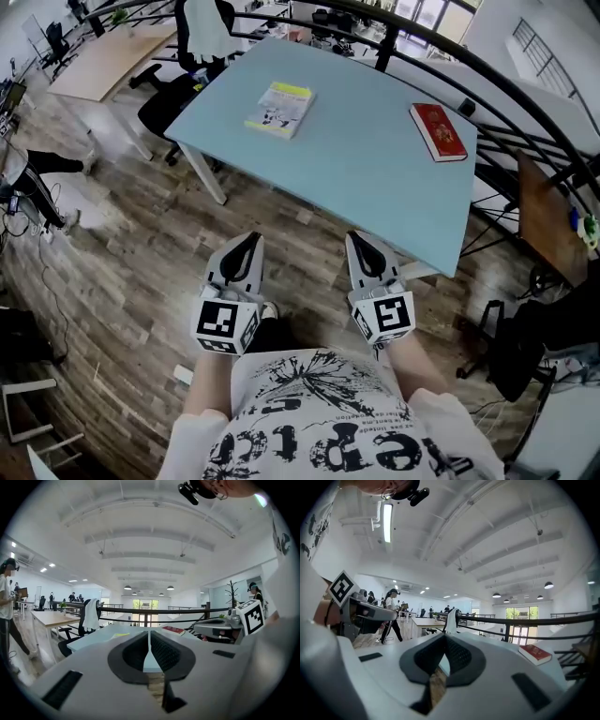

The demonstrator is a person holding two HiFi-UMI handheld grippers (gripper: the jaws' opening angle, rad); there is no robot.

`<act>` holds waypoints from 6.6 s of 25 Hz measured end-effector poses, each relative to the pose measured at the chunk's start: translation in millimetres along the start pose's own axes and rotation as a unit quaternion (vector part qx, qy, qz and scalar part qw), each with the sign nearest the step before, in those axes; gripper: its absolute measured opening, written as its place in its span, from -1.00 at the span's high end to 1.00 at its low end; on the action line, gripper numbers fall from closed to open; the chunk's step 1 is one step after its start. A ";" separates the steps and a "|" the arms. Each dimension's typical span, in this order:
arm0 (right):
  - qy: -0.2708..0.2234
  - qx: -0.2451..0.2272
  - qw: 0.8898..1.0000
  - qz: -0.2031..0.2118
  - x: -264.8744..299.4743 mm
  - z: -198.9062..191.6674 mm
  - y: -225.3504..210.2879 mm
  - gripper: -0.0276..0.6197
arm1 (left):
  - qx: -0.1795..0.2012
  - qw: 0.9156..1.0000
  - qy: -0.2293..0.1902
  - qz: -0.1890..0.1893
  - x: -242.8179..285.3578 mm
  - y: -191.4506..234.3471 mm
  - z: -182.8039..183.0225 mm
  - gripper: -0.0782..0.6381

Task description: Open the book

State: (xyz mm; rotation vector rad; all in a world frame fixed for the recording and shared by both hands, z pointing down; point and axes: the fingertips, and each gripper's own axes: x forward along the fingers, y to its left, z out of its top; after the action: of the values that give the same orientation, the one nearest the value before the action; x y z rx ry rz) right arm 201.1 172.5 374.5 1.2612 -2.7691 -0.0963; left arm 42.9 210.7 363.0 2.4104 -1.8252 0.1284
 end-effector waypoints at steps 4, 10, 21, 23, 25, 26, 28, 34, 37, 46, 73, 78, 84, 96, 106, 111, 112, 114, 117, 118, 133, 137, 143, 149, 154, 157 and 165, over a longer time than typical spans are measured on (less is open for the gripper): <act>0.005 0.008 1.000 -0.024 61.4 4.7 1.4 0.88 | 0.003 1.000 0.003 -0.015 32.5 59.4 9.0 0.70; 0.011 -0.006 0.997 -0.071 115.8 11.2 14.7 0.88 | 0.012 0.998 0.018 -0.051 51.9 115.2 10.1 0.70; 0.021 0.022 0.998 -0.061 231.4 -7.4 -22.0 0.88 | 0.011 0.996 0.052 -0.071 154.5 173.4 -6.5 0.70; 0.021 0.025 0.998 -0.061 251.5 -10.0 -34.0 0.88 | 0.019 0.996 0.054 -0.075 177.4 180.2 -4.1 0.70; 0.021 0.022 0.998 -0.061 272.5 -9.5 -49.8 0.88 | 0.027 0.995 0.055 -0.080 204.1 187.0 1.7 0.70; 0.021 0.019 0.998 -0.062 283.7 -8.6 -59.3 0.88 | 0.030 0.995 0.056 -0.082 219.0 190.5 5.0 0.70; 0.017 0.012 0.998 -0.062 307.3 -6.1 -80.3 0.88 | 0.039 0.994 0.056 -0.084 250.4 197.3 11.5 0.70; 0.015 0.005 0.998 -0.069 360.8 -11.9 -134.2 0.88 | 0.070 0.991 0.061 -0.097 333.6 210.6 13.7 0.70; 0.027 0.002 0.997 -0.077 373.8 -17.0 -148.3 0.88 | 0.077 0.988 0.071 -0.110 359.6 213.6 9.0 0.70; 0.067 0.028 0.989 -0.126 397.7 -41.8 -167.0 0.88 | 0.103 0.955 0.154 -0.230 419.7 210.3 -47.4 0.70; 0.144 0.130 0.933 -0.305 395.5 -96.4 -136.5 0.88 | 0.296 0.790 0.326 -0.426 473.6 200.0 -220.7 0.34; 0.148 0.133 0.931 -0.307 391.8 -99.8 -133.9 0.88 | 0.276 0.796 0.332 -0.425 477.8 202.3 -220.7 0.46; 0.143 0.124 0.932 -0.308 390.1 -91.9 -131.3 0.88 | 0.245 0.798 0.337 -0.435 474.8 203.8 -215.5 0.59; 0.122 0.100 0.945 -0.285 411.8 -67.3 -125.8 0.88 | 0.143 0.857 0.288 -0.403 472.6 228.3 -154.4 0.71; 0.094 0.076 0.967 -0.225 460.1 -45.2 -100.0 0.88 | 0.090 0.930 0.184 -0.305 462.6 301.8 -87.0 0.71; 0.094 0.066 0.974 -0.195 489.1 -38.3 -78.8 0.88 | 0.050 0.949 0.187 -0.249 452.8 357.4 -87.2 0.71; 0.095 0.064 0.975 -0.189 494.4 -37.8 -74.5 0.88 | 0.039 0.952 0.189 -0.237 451.1 368.4 -88.8 0.71; 0.097 0.061 0.977 -0.178 504.2 -37.0 -66.2 0.88 | 0.024 0.958 0.192 -0.211 448.3 390.1 -93.3 0.71; 0.100 0.058 0.979 -0.168 516.3 -38.0 -54.3 0.88 | 0.015 0.963 0.204 -0.176 442.8 420.6 -105.6 0.71; 0.101 0.059 0.979 -0.165 519.6 -39.6 -50.7 0.88 | 0.012 0.963 0.210 -0.168 440.7 429.0 -111.2 0.71; 0.136 0.095 0.971 -0.172 544.7 -84.1 -13.7 0.88 | -0.035 0.945 0.308 -0.103 442.2 489.6 -208.0 0.71; 0.142 0.098 0.968 -0.180 541.7 -88.1 -15.4 0.88 | -0.051 0.939 0.327 -0.092 444.7 491.8 -218.3 0.71; 0.144 0.097 0.967 -0.186 534.7 -86.8 -22.1 0.88 | -0.085 0.936 0.330 -0.089 440.8 491.0 -218.9 0.52; 0.137 0.094 0.969 -0.184 533.7 -82.7 -33.4 0.88 | -0.071 0.956 0.276 -0.074 440.3 499.1 -186.5 0.31; 0.125 0.082 0.973 -0.178 539.9 -67.8 -40.8 0.88 | -0.048 0.974 0.203 -0.087 448.9 490.6 -123.9 0.32; 0.110 0.073 0.975 -0.177 541.0 -54.9 -45.7 0.88 | -0.039 0.980 0.162 -0.107 451.8 476.0 -87.7 0.39; 0.055 0.079 0.977 -0.189 531.3 -15.0 -62.6 0.88 | -0.031 0.979 0.056 -0.192 444.8 426.4 0.4 0.69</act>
State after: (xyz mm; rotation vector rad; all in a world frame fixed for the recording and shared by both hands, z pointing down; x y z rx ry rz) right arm -97.2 -269.8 416.4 1.7636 -2.4521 0.1649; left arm -246.8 -327.5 440.8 2.5958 -1.2687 0.1645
